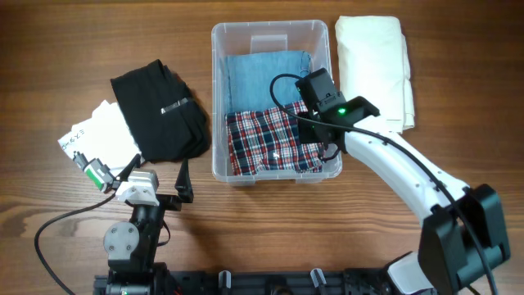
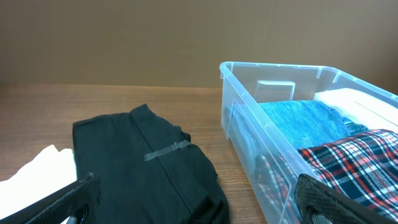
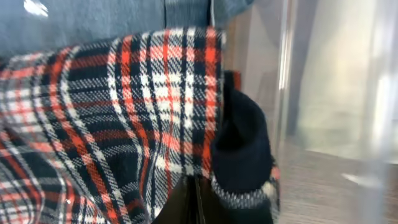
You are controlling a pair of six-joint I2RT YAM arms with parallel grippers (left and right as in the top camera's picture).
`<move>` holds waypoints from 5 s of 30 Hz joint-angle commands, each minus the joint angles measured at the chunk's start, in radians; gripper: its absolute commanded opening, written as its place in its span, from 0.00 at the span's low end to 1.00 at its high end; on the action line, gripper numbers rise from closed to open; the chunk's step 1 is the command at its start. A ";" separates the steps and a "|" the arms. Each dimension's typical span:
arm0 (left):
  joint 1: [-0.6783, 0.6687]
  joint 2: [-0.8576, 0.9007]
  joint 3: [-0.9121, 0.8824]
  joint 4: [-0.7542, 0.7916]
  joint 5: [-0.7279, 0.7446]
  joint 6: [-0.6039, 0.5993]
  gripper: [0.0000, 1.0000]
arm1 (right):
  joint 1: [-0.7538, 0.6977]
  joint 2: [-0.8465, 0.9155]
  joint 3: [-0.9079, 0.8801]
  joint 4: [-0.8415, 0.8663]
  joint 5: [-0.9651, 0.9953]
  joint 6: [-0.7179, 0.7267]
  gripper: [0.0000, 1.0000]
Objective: Pack container
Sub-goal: 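Lay the plaid garment flat below the denim and smooth it, then withdraw the right gripper to the right side of the table, then reach the left gripper to the black garment and grasp its edge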
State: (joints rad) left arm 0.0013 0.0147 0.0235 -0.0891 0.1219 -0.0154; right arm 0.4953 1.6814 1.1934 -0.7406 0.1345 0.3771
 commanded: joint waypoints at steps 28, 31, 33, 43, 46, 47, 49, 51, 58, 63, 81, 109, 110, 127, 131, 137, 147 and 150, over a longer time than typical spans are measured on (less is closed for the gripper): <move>0.006 -0.002 -0.006 0.000 0.012 0.008 1.00 | 0.058 0.058 0.189 0.027 0.132 -0.063 0.04; 0.006 -0.002 -0.006 0.000 0.012 0.008 1.00 | 0.021 0.108 0.189 0.045 0.127 -0.062 0.04; 0.006 -0.002 -0.006 0.000 0.012 0.008 1.00 | 0.006 0.148 0.189 0.047 0.123 -0.063 0.04; 0.006 -0.002 -0.006 0.000 0.012 0.008 1.00 | -0.004 0.313 0.190 0.041 -0.024 -0.111 0.04; 0.006 -0.002 -0.006 0.000 0.012 0.008 1.00 | -0.004 0.237 0.192 0.044 -0.024 -0.111 0.04; 0.006 -0.002 -0.006 0.000 0.012 0.008 1.00 | -0.004 0.185 0.194 0.043 -0.024 -0.112 0.05; 0.006 -0.002 -0.006 0.000 0.012 0.008 1.00 | -0.004 0.084 0.195 0.044 -0.024 -0.112 0.06; 0.006 -0.002 -0.006 0.000 0.012 0.008 1.00 | -0.004 -0.019 0.195 0.043 -0.023 -0.109 0.11; 0.006 -0.002 -0.006 0.000 0.012 0.008 1.00 | -0.209 -0.333 0.195 -0.121 0.068 0.002 0.80; 0.006 -0.002 -0.006 0.000 0.012 0.008 1.00 | -0.495 -0.408 0.195 -0.264 0.068 -0.063 1.00; 0.006 -0.002 -0.006 0.009 0.034 0.008 1.00 | -0.575 -0.396 0.194 -0.266 0.068 -0.062 1.00; 0.030 1.666 1.617 -1.070 -0.131 -0.208 1.00 | -0.575 -0.396 0.194 -0.266 0.068 -0.063 1.00; 0.030 1.692 1.617 -1.062 -0.132 -0.208 1.00 | -0.575 -0.396 0.194 -0.266 0.068 -0.063 1.00; 0.194 1.817 1.582 -0.972 0.017 -0.334 1.00 | -0.575 -0.396 0.194 -0.266 0.068 -0.062 1.00; 0.240 1.817 1.498 -0.921 0.110 -0.333 1.00 | -0.575 -0.396 0.194 -0.266 0.068 -0.063 1.00; 0.251 1.817 1.339 -0.786 0.126 -0.332 1.00 | -0.575 -0.396 0.194 -0.266 0.068 -0.063 1.00; 0.250 1.817 1.170 -0.584 0.124 -0.312 1.00 | -0.575 -0.396 0.194 -0.266 0.068 -0.063 1.00; 0.250 1.818 1.147 -0.556 0.124 -0.278 1.00 | -0.575 -0.396 0.194 -0.266 0.068 -0.063 1.00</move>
State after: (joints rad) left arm 0.2481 1.8217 1.2026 -0.6689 0.2344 -0.3344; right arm -0.0784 1.2900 1.3808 -1.0092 0.1917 0.3271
